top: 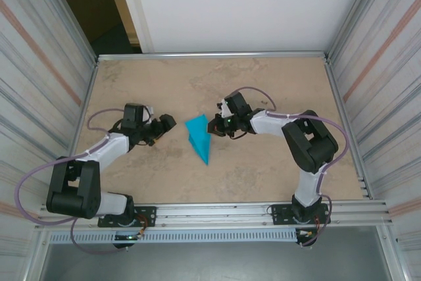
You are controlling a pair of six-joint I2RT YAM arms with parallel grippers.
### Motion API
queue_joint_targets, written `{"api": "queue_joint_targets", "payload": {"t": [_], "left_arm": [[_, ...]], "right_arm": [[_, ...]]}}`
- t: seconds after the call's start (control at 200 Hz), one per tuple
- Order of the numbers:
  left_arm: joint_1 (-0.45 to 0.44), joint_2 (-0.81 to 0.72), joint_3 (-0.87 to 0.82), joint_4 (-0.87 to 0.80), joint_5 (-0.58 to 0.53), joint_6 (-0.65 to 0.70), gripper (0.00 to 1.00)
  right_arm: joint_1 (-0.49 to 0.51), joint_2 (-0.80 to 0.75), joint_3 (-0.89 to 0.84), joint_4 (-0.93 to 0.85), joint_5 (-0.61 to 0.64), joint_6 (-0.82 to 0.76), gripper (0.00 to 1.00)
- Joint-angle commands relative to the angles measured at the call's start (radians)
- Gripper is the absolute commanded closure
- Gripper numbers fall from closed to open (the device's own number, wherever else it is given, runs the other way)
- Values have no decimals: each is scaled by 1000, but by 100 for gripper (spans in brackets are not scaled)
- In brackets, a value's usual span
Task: Fold a paper plane with a square sheet of paper (pick it up from the middle)
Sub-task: Turn over a paper plane at the center of the table.
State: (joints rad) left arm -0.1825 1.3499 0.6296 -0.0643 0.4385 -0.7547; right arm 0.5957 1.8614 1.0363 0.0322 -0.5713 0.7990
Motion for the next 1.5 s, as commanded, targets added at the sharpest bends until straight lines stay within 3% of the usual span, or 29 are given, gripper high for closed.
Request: {"api": "queue_joint_targets", "payload": {"t": [0.0, 0.266, 0.541, 0.702, 0.972, 1.258, 1.498], "left_arm": [[-36, -1, -11, 35, 18, -33, 16], [-153, 90, 25, 85, 41, -64, 23], [-252, 237, 139, 108, 96, -55, 39], [-257, 300, 192, 67, 77, -56, 58], [-259, 367, 243, 26, 88, -28, 67], [-254, 376, 265, 19, 100, -12, 92], [-235, 291, 236, 12, 50, 9, 94]], "right_arm": [[-35, 24, -35, 78, -66, -22, 96], [-85, 13, -80, 72, -66, -42, 94], [-91, 19, -90, 64, -51, -49, 94], [-94, 21, -94, 64, -45, -51, 94], [-94, 25, -94, 69, -49, -51, 95], [-108, -20, -100, 60, -34, -52, 97], [-142, -121, -136, 23, 35, -70, 98]]}}
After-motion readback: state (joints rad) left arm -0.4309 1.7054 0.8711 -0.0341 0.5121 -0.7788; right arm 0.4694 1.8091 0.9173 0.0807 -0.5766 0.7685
